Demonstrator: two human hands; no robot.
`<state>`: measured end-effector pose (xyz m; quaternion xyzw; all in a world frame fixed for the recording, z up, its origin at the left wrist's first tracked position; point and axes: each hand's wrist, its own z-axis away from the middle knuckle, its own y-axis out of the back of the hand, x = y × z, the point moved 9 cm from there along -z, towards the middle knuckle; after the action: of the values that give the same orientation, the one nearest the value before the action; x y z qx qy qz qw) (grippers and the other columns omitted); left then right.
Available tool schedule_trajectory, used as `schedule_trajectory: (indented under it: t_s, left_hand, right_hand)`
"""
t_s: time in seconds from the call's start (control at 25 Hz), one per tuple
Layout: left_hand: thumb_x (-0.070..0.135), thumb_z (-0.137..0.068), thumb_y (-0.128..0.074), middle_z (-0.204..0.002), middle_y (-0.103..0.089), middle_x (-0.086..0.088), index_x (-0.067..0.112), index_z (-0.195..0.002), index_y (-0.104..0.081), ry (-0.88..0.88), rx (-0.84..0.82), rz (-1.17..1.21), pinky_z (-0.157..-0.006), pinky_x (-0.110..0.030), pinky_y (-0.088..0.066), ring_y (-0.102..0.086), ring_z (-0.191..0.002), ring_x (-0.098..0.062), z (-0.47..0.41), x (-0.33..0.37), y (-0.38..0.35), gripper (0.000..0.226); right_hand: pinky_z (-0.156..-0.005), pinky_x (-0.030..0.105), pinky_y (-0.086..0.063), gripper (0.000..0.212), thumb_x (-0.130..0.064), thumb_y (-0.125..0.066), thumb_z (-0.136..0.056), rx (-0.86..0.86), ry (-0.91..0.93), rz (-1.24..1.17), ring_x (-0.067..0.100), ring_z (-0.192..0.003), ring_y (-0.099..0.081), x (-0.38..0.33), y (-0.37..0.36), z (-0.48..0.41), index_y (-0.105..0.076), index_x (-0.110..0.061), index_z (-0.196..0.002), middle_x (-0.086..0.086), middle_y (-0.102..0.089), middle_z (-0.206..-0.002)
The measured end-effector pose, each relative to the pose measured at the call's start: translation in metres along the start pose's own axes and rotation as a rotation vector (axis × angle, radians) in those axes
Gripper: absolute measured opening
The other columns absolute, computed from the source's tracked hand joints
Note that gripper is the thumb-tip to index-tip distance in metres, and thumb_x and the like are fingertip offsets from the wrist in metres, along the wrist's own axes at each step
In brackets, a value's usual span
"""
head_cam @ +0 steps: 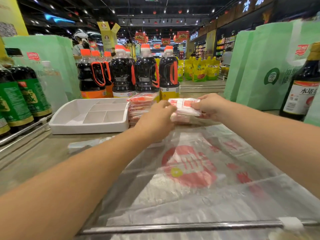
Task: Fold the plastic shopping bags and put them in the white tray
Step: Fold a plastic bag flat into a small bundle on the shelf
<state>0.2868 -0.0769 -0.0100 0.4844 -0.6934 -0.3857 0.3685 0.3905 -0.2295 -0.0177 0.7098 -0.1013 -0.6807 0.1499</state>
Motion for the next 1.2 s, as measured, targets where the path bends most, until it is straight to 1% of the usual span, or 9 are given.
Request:
schedule_trajectory:
  t_s: [0.24,0.4,0.48,0.6,0.68,0.8,1.04,1.12,1.2]
  left_hand:
    - [0.028,-0.103,-0.035,-0.141,-0.049,-0.007,0.012,-0.132,-0.051,-0.017,-0.186,-0.198,-0.107,-0.047,-0.038,-0.036,-0.130,-0.028,-0.002,-0.017,-0.040,0.037]
    - [0.037,-0.106,-0.028,-0.142,-0.049,-0.006,0.012,-0.135,-0.050,-0.003,-0.261,-0.183,-0.109,-0.048,-0.036,-0.036,-0.132,-0.026,0.003,-0.020,-0.050,0.044]
    - [0.038,-0.106,-0.026,-0.139,-0.050,-0.006,0.013,-0.132,-0.051,0.005,-0.284,-0.190,-0.108,-0.048,-0.036,-0.037,-0.131,-0.027,0.002,-0.019,-0.051,0.044]
    - [0.036,-0.106,-0.024,-0.127,-0.056,-0.010,0.013,-0.115,-0.053,0.021,-0.298,-0.212,-0.104,-0.047,-0.038,-0.043,-0.116,-0.028,-0.008,-0.018,-0.050,0.038]
    - [0.036,-0.106,-0.024,-0.121,-0.058,-0.011,0.015,-0.108,-0.052,0.029,-0.281,-0.209,-0.102,-0.048,-0.039,-0.043,-0.110,-0.028,-0.014,-0.017,-0.048,0.035]
    - [0.037,-0.106,-0.026,-0.124,-0.057,-0.011,0.011,-0.118,-0.052,0.009,-0.278,-0.265,-0.103,-0.046,-0.038,-0.042,-0.115,-0.029,-0.014,-0.015,-0.051,0.039]
    - [0.028,-0.107,-0.030,-0.129,-0.052,-0.013,0.005,-0.125,-0.053,-0.008,-0.260,-0.300,-0.106,-0.041,-0.031,-0.041,-0.119,-0.029,-0.012,-0.007,-0.039,0.037]
    - [0.030,-0.106,-0.033,-0.141,-0.046,-0.013,0.006,-0.136,-0.049,0.023,-0.257,-0.221,-0.112,-0.042,-0.029,-0.038,-0.130,-0.030,-0.008,0.000,-0.021,0.041]
    - [0.037,-0.105,-0.038,-0.148,-0.042,-0.009,0.014,-0.144,-0.044,0.031,-0.271,-0.111,-0.113,-0.043,-0.034,-0.038,-0.135,-0.027,0.008,0.012,0.008,0.046]
  right_hand:
    - [-0.090,0.037,-0.051,0.062,-0.037,-0.077,-0.085,0.099,0.077,0.411,0.029,-0.111,-0.059,0.009,-0.023,-0.026,-0.055,-0.002,-0.131,0.013,-0.061,-0.124]
    - [-0.081,0.031,-0.040,0.045,-0.030,-0.066,-0.090,0.212,0.223,0.577,0.029,-0.116,-0.054,0.005,-0.027,-0.016,-0.052,-0.011,-0.129,0.009,-0.054,-0.130]
    - [-0.090,0.035,-0.044,0.036,-0.030,-0.052,-0.093,0.144,0.404,0.760,0.030,-0.116,-0.053,0.000,-0.036,-0.009,-0.059,-0.014,-0.125,0.009,-0.055,-0.130]
    - [-0.103,0.047,-0.042,0.047,-0.041,-0.035,-0.097,-0.033,0.526,0.972,0.030,-0.121,-0.051,0.006,-0.050,0.001,-0.064,-0.014,-0.122,0.010,-0.056,-0.132]
    - [-0.107,0.048,-0.039,0.052,-0.044,-0.031,-0.101,-0.125,0.507,1.026,0.029,-0.128,-0.047,0.013,-0.055,0.003,-0.056,-0.013,-0.135,0.010,-0.052,-0.140]
    - [-0.112,0.049,-0.033,0.050,-0.041,-0.031,-0.105,-0.199,0.517,1.049,0.028,-0.137,-0.040,0.018,-0.059,0.003,-0.043,-0.016,-0.146,0.010,-0.045,-0.148]
    - [-0.114,0.047,-0.032,0.054,-0.044,-0.039,-0.103,-0.171,0.560,1.051,0.028,-0.141,-0.036,0.004,-0.056,0.012,-0.039,-0.019,-0.151,0.005,-0.043,-0.151]
    - [-0.118,0.045,-0.027,0.053,-0.041,-0.040,-0.104,-0.167,0.543,1.053,0.026,-0.145,-0.030,-0.010,-0.048,0.026,-0.038,-0.017,-0.152,0.005,-0.036,-0.157]
    - [-0.112,0.040,-0.033,0.047,-0.036,-0.041,-0.105,-0.182,0.532,1.042,0.026,-0.138,-0.039,-0.026,-0.036,0.049,-0.045,-0.015,-0.146,0.008,-0.043,-0.152]
